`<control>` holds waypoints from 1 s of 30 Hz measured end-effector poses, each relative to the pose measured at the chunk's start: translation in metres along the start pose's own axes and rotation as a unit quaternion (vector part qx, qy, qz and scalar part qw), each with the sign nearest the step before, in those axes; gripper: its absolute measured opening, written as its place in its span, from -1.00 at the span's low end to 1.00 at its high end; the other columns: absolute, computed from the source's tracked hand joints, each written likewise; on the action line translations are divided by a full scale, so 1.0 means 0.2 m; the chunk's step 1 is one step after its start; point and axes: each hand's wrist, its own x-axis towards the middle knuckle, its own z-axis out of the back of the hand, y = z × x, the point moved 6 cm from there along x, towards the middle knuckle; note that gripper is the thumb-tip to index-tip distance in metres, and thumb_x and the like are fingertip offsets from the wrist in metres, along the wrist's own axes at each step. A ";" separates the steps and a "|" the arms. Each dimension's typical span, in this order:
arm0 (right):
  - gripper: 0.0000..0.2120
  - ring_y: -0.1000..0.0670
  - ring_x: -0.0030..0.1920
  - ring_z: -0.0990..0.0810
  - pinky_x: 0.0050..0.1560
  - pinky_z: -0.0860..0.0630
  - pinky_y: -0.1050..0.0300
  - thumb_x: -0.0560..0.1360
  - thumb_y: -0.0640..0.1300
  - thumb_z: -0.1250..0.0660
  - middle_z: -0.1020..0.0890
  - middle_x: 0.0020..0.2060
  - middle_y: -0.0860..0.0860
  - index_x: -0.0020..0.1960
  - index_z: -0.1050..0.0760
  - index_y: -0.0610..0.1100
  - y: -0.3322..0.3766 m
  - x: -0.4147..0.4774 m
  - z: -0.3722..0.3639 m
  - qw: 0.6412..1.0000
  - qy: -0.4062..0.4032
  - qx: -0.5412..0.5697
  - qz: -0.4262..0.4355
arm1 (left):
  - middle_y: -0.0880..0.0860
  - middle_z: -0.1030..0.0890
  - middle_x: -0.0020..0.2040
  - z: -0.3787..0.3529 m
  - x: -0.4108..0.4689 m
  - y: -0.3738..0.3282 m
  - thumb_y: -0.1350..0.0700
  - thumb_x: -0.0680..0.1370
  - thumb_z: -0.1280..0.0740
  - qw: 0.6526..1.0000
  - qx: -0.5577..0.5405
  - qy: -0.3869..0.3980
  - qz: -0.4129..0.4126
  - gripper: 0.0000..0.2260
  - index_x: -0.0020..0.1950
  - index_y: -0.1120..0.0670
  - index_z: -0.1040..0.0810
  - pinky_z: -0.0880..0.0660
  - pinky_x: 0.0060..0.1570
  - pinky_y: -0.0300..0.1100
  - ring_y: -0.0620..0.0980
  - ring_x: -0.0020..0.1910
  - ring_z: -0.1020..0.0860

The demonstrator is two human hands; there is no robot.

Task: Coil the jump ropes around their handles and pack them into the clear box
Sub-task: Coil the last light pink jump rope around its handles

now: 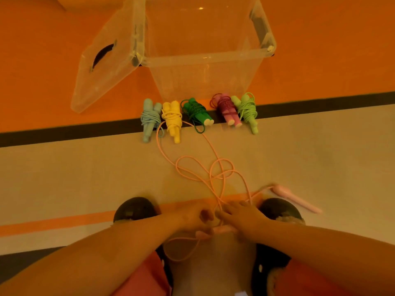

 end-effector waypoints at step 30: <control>-0.74 -0.14 0.00 -0.51 -0.11 -0.39 0.10 0.50 -0.03 -0.33 -0.55 -0.04 -0.13 0.10 -0.50 -0.18 -0.90 -0.31 0.09 0.812 -0.105 0.382 -0.428 | -0.03 -0.55 0.00 0.55 0.05 -0.33 0.15 0.46 -0.45 0.964 -0.088 -0.241 -0.073 -0.70 0.18 0.07 -0.56 -0.30 -0.29 -0.44 -0.06 -0.05 -0.47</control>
